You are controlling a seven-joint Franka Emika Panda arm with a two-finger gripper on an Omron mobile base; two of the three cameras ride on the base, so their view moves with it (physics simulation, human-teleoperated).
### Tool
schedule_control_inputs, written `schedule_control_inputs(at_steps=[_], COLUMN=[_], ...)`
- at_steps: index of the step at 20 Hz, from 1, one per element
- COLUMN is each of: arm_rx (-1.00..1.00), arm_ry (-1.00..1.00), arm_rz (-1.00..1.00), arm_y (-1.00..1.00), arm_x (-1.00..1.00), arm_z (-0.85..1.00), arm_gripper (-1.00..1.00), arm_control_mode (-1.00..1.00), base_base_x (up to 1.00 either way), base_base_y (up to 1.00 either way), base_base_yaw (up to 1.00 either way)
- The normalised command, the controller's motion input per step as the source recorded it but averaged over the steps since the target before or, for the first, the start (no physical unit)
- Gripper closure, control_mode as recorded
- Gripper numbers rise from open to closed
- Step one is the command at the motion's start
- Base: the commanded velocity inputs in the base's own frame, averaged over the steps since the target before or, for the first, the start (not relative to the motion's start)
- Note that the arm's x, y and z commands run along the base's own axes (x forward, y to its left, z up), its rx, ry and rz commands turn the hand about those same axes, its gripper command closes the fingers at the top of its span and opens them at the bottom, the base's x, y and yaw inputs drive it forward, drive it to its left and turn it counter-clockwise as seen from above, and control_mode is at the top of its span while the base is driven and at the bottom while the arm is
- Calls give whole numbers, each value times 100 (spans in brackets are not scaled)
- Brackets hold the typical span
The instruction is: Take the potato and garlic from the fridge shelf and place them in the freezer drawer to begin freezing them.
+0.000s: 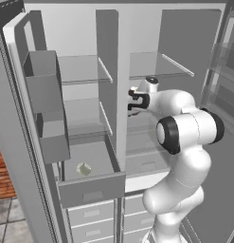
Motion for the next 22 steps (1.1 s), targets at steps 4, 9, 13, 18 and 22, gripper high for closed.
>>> schedule_control_inputs(at_steps=[4,9,13,18,22], arm_rx=[1,0,0,0,0], arm_ry=[-1,0,0,0,0], arm_rz=[1,0,0,0,-9], arm_y=[0,0,-1,-5,-11], arm_x=[1,-12,-57,-81,-94], arm_z=[-10,-4,-11,-9,0], arm_gripper=[100,100,100,100,100], arm_control_mode=[-100,-100,-100,-100,-100], base_base_x=[0,0,0,0,0], base_base_y=[0,0,0,0,0], base_base_yaw=[0,0,0,0,0])
